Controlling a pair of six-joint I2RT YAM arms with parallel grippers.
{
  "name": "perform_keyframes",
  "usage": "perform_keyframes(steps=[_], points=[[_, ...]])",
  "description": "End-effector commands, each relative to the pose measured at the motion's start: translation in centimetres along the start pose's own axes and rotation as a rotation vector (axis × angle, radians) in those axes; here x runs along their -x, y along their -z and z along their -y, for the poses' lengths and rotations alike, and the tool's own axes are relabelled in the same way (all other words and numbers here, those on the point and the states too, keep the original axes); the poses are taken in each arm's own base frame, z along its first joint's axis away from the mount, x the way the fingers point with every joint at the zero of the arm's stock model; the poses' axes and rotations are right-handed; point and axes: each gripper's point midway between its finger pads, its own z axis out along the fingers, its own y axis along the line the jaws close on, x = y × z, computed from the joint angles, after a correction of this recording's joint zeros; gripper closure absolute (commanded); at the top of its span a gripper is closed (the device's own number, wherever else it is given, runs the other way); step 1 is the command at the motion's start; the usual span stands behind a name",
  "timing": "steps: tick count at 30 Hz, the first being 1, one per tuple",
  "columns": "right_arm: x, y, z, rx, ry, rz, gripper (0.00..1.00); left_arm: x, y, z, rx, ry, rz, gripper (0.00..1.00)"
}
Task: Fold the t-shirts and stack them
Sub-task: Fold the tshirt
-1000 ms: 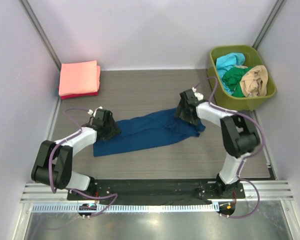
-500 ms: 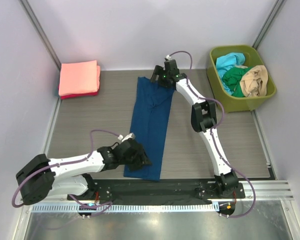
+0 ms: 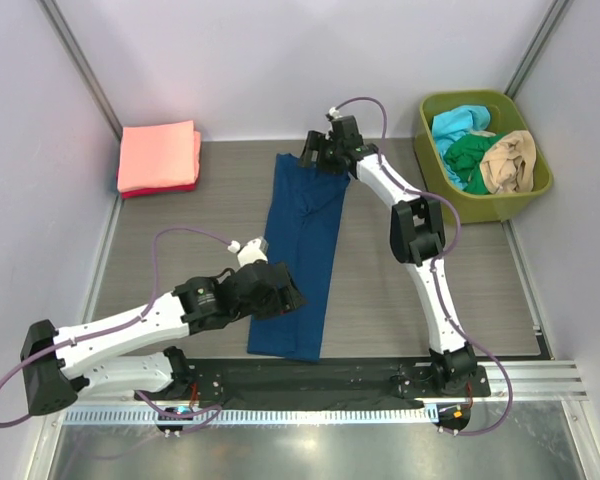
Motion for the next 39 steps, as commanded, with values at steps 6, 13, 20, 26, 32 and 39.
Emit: perform_keyframes(steps=[6, 13, 20, 26, 32, 39], points=[[-1.4, 7.3, -3.8, -0.210, 0.142, 0.031, 0.32, 5.5, 4.5, -4.5, 0.191, -0.178, 0.235, 0.30], [-6.5, 6.7, -2.5, -0.311, 0.190, -0.092, 0.48, 9.5, 9.9, -7.9, 0.241, -0.202, 0.394, 0.22], [-5.6, 5.8, -1.4, -0.410, 0.239, -0.072, 0.48, 9.4, 11.9, -10.6, 0.256, -0.170, 0.437, 0.21], [-5.4, 4.7, -0.7, -0.437, 0.267, -0.077, 0.48, 9.0, 12.9, -12.8, 0.262, -0.143, 0.463, 0.21], [-6.6, 3.2, -0.9, -0.425, 0.269, -0.095, 0.49, 9.4, 13.4, -12.9, 0.221, -0.123, 0.505, 0.21], [-7.5, 2.8, -1.2, -0.436, 0.279, -0.103, 0.70, 9.3, 13.1, -12.9, 0.233, -0.133, 0.497, 0.21]])
